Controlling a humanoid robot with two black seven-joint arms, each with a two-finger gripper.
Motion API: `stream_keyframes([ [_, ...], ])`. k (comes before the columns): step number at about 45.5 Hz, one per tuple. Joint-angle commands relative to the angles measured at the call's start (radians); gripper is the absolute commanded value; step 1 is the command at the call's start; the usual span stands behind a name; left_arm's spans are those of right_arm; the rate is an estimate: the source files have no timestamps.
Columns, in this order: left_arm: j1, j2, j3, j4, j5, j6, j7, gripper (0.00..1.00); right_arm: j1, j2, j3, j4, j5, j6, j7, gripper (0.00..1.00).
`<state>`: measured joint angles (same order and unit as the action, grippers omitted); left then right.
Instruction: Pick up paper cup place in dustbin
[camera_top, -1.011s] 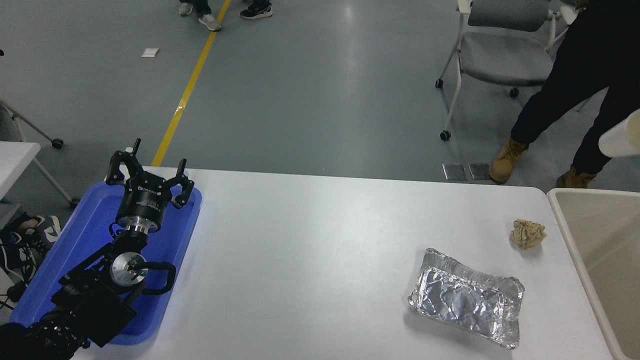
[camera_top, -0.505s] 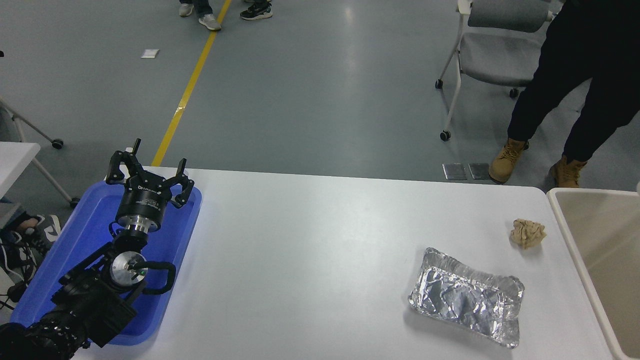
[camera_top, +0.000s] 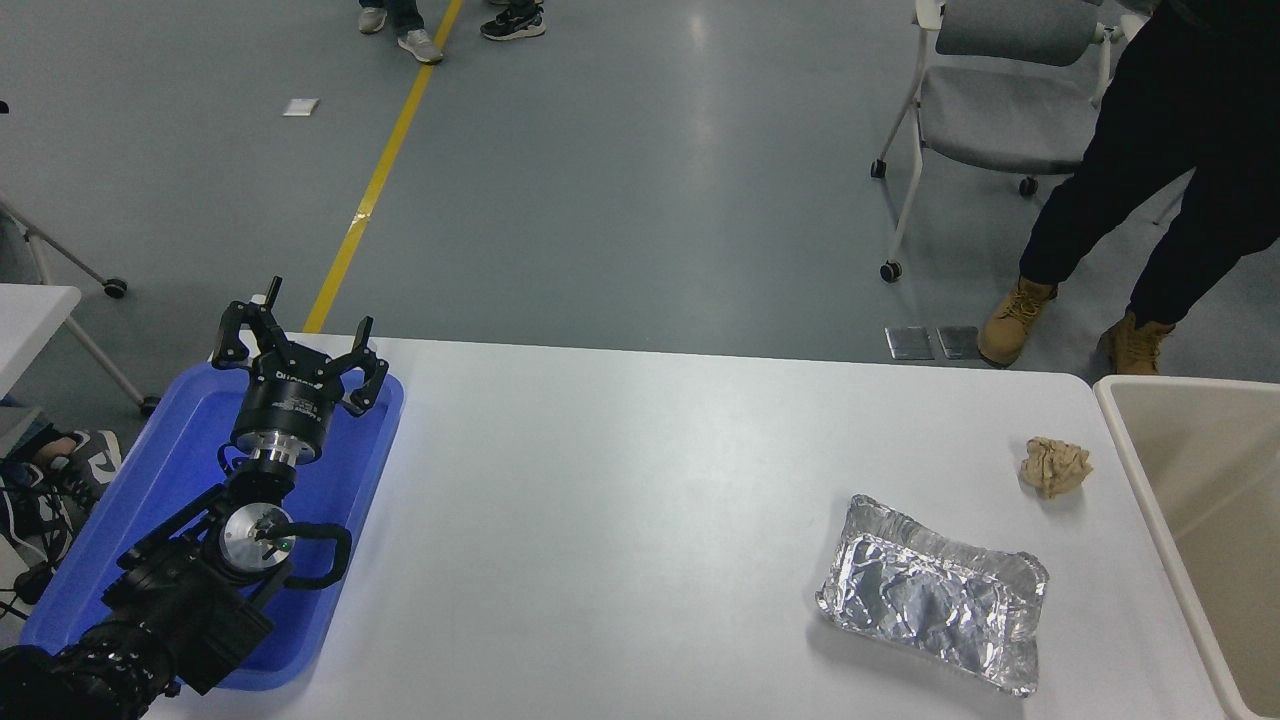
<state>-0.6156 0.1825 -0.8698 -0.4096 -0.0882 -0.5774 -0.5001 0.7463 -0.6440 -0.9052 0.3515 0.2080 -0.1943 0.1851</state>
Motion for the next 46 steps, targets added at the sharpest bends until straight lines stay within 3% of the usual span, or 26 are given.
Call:
stream_keyframes([
  [1,0.000,0.000,0.000,0.000,-0.001,0.001,0.000,1.00,-0.061,0.015,0.054,-0.019,-0.001,-0.005,0.001,0.00],
  [33,-0.001,0.000,0.000,0.000,0.001,-0.001,0.000,1.00,-0.073,0.047,0.058,-0.019,-0.009,-0.007,0.001,0.00],
  [34,0.000,0.000,0.000,0.000,0.001,-0.001,0.000,1.00,-0.073,0.047,0.062,-0.019,-0.007,-0.007,0.001,0.04],
  [36,-0.001,0.000,0.000,0.000,0.001,0.001,0.000,1.00,-0.073,0.046,0.068,-0.019,-0.007,-0.014,0.001,0.26],
  [41,-0.001,0.000,0.000,0.000,-0.001,-0.001,0.000,1.00,-0.071,0.046,0.071,-0.017,-0.007,-0.043,0.002,0.93],
  [42,0.000,0.000,0.000,0.000,-0.001,-0.001,0.000,1.00,-0.070,0.046,0.071,-0.017,-0.007,-0.047,0.001,1.00],
  [46,0.000,0.000,0.000,0.000,0.001,-0.001,0.000,1.00,-0.067,0.046,0.071,-0.013,-0.009,-0.042,0.001,1.00],
])
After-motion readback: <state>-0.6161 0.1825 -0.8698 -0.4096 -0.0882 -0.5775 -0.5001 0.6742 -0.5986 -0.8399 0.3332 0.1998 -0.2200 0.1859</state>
